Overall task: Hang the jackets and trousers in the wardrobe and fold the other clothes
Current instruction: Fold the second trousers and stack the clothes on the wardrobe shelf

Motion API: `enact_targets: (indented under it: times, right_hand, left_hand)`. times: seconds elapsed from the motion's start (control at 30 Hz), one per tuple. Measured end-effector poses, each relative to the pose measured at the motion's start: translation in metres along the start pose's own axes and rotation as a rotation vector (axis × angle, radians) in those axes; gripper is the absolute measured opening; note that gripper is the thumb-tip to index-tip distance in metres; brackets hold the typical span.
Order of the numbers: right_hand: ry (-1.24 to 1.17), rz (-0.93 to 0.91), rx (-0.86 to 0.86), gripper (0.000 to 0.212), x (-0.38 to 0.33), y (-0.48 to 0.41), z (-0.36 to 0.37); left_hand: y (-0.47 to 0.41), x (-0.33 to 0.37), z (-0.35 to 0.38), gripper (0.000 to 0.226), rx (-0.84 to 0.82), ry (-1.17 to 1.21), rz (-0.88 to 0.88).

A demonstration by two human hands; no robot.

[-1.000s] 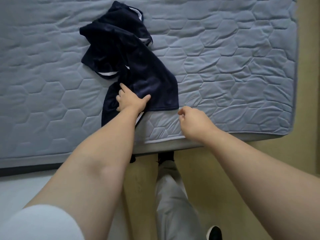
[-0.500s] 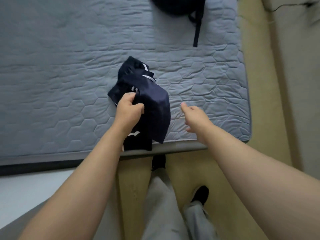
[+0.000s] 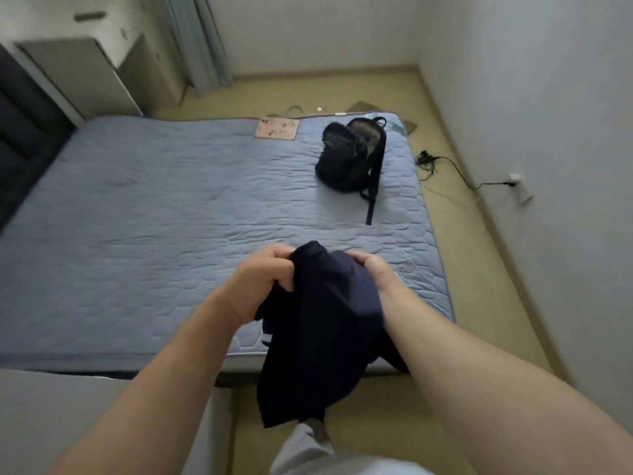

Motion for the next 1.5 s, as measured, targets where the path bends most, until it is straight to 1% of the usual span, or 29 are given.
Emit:
enact_targets:
  times: [0.07,0.1,0.13,0.2,0.23,0.27,0.3,0.37,0.4,0.47,0.5,0.57,0.6,0.63,0.7,0.77,0.8,0.9,0.97,1.03,1.07,1.1,1.17,1.2,1.27,1.33,1.37,1.43,1.5]
  right_hand:
    - [0.077,-0.061,-0.008,0.042,-0.011,0.026,0.007]
    - [0.096,-0.105,-0.015,0.039,-0.019,0.037,0.009]
    - [0.106,-0.158,-0.024,0.035,-0.029,0.049,0.014]
    - [0.053,-0.227,-0.052,0.025,-0.047,0.076,0.029]
    - [0.001,-0.253,-0.081,0.022,-0.055,0.089,0.036]
    - [-0.054,-0.297,-0.126,0.026,-0.062,0.102,0.043]
    - [-0.091,-0.351,-0.178,0.034,-0.067,0.115,0.048]
    - [-0.027,-0.459,-0.244,0.046,-0.076,0.139,0.054]
    - [0.032,-0.495,-0.26,0.05,-0.08,0.149,0.057]
    - [0.142,-0.521,-0.283,0.054,-0.087,0.165,0.059]
    - [0.195,-0.522,-0.311,0.053,-0.089,0.17,0.059]
    - [0.293,-0.551,-0.378,0.044,-0.094,0.178,0.058]
    - [0.316,-0.588,-0.383,0.042,-0.098,0.18,0.056]
    - [0.306,-0.634,-0.364,0.045,-0.102,0.181,0.054]
    - [0.212,-0.726,-0.331,0.056,-0.112,0.18,0.049]
    - [0.149,-0.763,-0.322,0.059,-0.117,0.178,0.053]
    - [0.15,-0.779,-0.271,0.054,-0.117,0.176,0.055]
    - [0.13,-0.852,0.015,0.035,-0.12,0.165,0.056]
    - [0.102,-0.852,0.065,0.031,-0.124,0.161,0.055]
    - [0.073,-0.86,0.073,0.035,-0.131,0.16,0.057]
    - [0.066,-0.874,0.081,0.04,-0.134,0.16,0.059]
    - [0.067,-0.888,0.102,0.051,-0.137,0.161,0.063]
    - [0.077,-0.901,0.177,0.083,-0.142,0.159,0.069]
    - [0.089,-0.895,0.204,0.098,-0.144,0.157,0.07]
    - [0.136,-0.878,0.156,0.117,-0.146,0.153,0.073]
    - [0.208,-0.889,-0.005,0.121,-0.144,0.147,0.079]
    - [0.268,-0.909,-0.072,0.121,-0.142,0.143,0.083]
    - [0.386,-0.98,-0.113,0.112,-0.137,0.136,0.089]
    - [0.404,-1.05,-0.084,0.091,-0.135,0.134,0.092]
  left_hand:
    - [0.009,0.003,-0.001,0.028,0.004,0.057,-0.092]
    - [0.009,0.004,-0.004,0.029,0.015,0.089,-0.139]
    - [0.007,0.007,-0.007,0.035,0.064,0.117,-0.18]
    - [-0.004,0.011,-0.02,0.057,0.277,0.122,-0.26]
    - [-0.01,0.017,-0.024,0.064,0.377,0.128,-0.274]
    - [-0.015,0.027,-0.024,0.069,0.43,0.131,-0.26]
    - [-0.021,0.039,-0.023,0.074,0.443,0.109,-0.226]
    - [-0.029,0.067,-0.014,0.076,0.405,0.057,-0.136]
    - [-0.031,0.082,-0.009,0.069,0.375,0.058,-0.079]
    - [-0.033,0.105,-0.004,0.048,0.326,0.197,0.034]
    - [-0.037,0.111,-0.005,0.046,0.352,0.29,0.043]
    - [-0.039,0.124,-0.006,0.036,0.413,0.333,0.032]
    - [-0.041,0.135,0.001,0.03,0.359,0.291,0.059]
    - [-0.043,0.144,0.007,0.027,0.322,0.233,0.1]
    - [-0.043,0.159,0.022,0.038,0.347,0.125,0.148]
    - [-0.043,0.165,0.03,0.04,0.361,0.113,0.227]
    - [-0.049,0.17,0.034,0.038,0.368,0.093,0.298]
    - [-0.063,0.178,0.036,0.031,0.231,0.075,0.426]
    - [-0.063,0.183,0.028,0.04,0.191,0.098,0.447]
    - [-0.065,0.183,0.016,0.044,0.154,0.092,0.489]
    - [-0.064,0.185,0.012,0.041,0.148,0.078,0.521]
    - [-0.063,0.186,0.006,0.041,0.154,0.056,0.542]
    - [-0.063,0.189,-0.004,0.048,0.159,-0.011,0.576]
    - [-0.061,0.191,-0.007,0.054,0.129,-0.017,0.594]
    - [-0.063,0.194,-0.011,0.065,0.039,0.042,0.609]
    - [-0.061,0.195,-0.011,0.066,-0.03,0.063,0.596]
    - [-0.061,0.194,-0.01,0.065,-0.065,0.029,0.596]
    - [-0.061,0.192,-0.007,0.061,-0.121,-0.024,0.611]
    - [-0.061,0.195,-0.008,0.057,-0.126,0.0,0.63]
Point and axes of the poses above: each hand's wrist, its own y-axis away from the middle knuckle, its own z-axis out of the palm, x = y × z, the point moved 2 cm from there along -y, towards the middle knuckle, and after that the axes turned 9 degrees about -y, right-handed, at the moved point
